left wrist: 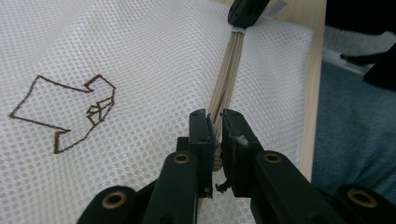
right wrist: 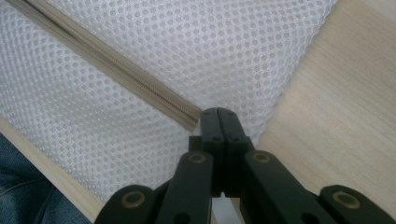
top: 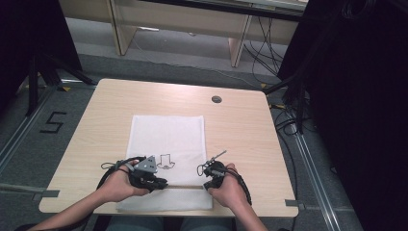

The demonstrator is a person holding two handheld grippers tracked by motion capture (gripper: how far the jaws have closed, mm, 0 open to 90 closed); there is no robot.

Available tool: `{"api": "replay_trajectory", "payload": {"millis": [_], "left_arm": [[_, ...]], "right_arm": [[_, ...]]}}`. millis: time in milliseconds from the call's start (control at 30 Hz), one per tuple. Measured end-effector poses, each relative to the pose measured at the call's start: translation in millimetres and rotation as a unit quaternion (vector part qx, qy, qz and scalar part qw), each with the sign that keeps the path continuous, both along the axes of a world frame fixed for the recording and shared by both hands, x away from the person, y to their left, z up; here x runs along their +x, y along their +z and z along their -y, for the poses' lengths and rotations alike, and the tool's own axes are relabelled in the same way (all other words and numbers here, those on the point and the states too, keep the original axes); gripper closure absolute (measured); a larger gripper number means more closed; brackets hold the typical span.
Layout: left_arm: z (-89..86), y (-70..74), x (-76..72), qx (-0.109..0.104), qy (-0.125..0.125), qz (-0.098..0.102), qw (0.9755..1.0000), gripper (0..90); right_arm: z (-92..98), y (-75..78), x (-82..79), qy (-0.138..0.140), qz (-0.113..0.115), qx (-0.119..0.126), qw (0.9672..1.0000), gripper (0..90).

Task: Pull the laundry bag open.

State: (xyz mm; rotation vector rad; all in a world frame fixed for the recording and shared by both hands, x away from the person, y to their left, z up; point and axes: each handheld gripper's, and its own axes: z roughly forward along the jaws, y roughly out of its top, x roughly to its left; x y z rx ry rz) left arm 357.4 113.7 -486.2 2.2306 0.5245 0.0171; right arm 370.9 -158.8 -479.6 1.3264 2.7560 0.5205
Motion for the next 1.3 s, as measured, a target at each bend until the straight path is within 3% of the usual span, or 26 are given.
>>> {"api": "replay_trajectory", "payload": {"millis": [33, 133, 333, 400, 467, 667, 767, 1100, 1167, 1200, 1300], "left_arm": [[-0.8, 0.6, -0.7, -0.001, 0.003, -0.005, 1.0, 82.6], [-3.0, 2.0, -1.4, 0.006, -0.007, 0.009, 0.9999, 82.6], [-14.7, 1.2, -3.5, 0.018, 0.005, 0.005, 0.9998, 82.6], [-20.5, 0.6, -3.7, 0.012, 0.008, 0.002, 0.9999, 82.6], [-23.7, 0.6, -4.3, 0.012, 0.011, -0.001, 0.9999, 82.6], [-24.2, 1.2, -4.5, 0.014, 0.009, 0.005, 0.9998, 82.6], [-24.1, 1.1, -5.7, 0.007, 0.015, -0.003, 0.9998, 82.6], [-26.4, 0.9, -6.0, 0.019, 0.009, 0.008, 0.9997, 82.6], [-26.7, 0.5, -6.7, 0.011, 0.016, 0.0, 0.9998, 82.6], [-27.2, 1.1, -6.7, 0.021, 0.015, 0.005, 0.9997, 82.6], [-27.5, 0.7, -6.5, 0.012, 0.014, 0.001, 0.9998, 82.6]], "right_arm": [[0.3, -0.4, 0.3, 0.002, 0.002, 0.001, 1.0, 90.0], [-0.3, -0.1, -0.5, -0.005, -0.003, 0.0, 1.0, 90.0], [-0.7, 0.3, -1.0, -0.008, -0.007, -0.001, 0.9999, 90.0], [-1.5, 0.6, -1.7, -0.017, -0.012, 0.0, 0.9998, 90.0], [0.2, -0.4, 0.3, 0.0, 0.002, 0.0, 1.0, 90.0], [0.6, -0.8, 0.2, 0.001, 0.004, -0.001, 1.0, 90.0], [0.7, -0.6, 0.3, -0.001, 0.002, 0.0, 1.0, 90.0], [0.5, -0.1, -0.2, -0.004, 0.0, 0.002, 1.0, 90.0], [0.9, -0.7, 0.2, 0.0, 0.003, 0.0, 1.0, 90.0], [1.0, -0.8, 0.3, -0.001, 0.003, 0.001, 1.0, 90.0], [0.9, -0.8, 0.2, -0.001, 0.003, 0.001, 1.0, 90.0]]}}
